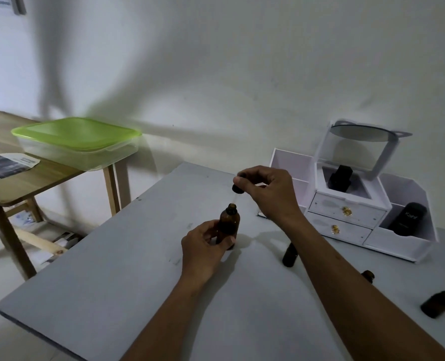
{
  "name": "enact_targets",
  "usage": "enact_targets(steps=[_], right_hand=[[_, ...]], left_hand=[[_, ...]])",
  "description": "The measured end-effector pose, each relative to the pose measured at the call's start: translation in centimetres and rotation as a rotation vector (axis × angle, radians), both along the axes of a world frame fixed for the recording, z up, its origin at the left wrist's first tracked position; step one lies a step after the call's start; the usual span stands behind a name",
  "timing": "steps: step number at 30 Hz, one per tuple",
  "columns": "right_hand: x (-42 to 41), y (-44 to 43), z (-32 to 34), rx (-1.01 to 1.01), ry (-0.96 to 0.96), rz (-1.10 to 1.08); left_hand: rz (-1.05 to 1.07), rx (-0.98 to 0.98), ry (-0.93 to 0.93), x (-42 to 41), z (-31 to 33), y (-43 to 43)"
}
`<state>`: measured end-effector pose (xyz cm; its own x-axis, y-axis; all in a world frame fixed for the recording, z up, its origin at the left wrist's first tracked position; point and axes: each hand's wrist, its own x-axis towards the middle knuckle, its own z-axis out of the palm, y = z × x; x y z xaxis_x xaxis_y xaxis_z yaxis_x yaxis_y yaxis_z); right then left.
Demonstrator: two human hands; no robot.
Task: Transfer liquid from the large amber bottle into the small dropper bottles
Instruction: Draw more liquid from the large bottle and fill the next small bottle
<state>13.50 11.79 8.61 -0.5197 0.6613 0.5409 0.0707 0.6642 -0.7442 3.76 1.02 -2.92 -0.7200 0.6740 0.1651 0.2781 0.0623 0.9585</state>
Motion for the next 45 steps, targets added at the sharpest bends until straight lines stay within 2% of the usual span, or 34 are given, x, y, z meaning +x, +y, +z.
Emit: enact_targets(steps=[7, 13, 21, 27, 33, 45], right_hand=[[3.2, -0.2, 5.5, -0.012, 0.172, -0.015], [9.6, -0.2, 7.2, -0.024, 0.28, -0.031], [19.1, 0.7, 4.4, -0.001, 0.245, -0.245], [23.8, 1.5, 2.1, -0.01, 0.205, -0.337], [26.2, 2.6, 0.1, -0.002, 0.178, -0.415], [27.3, 3.8, -2.3, -0.034, 0.137, -0.459]], left_hand=[[0.042, 0.016, -0.107, 1.4, 0.1, -2.1], [-0.06, 0.05, -0.131, 5.8, 1.0, -3.5], [-0.384, 0.057, 0.02, 13.5, 4.3, -0.6], [-0.534, 0.013, 0.013, 17.7, 3.7, 3.0], [-0.575, -0.069, 0.081, 20.0, 1.9, 6.4], [-0.548, -0.094, 0.138, 21.0, -0.4, 8.5]])
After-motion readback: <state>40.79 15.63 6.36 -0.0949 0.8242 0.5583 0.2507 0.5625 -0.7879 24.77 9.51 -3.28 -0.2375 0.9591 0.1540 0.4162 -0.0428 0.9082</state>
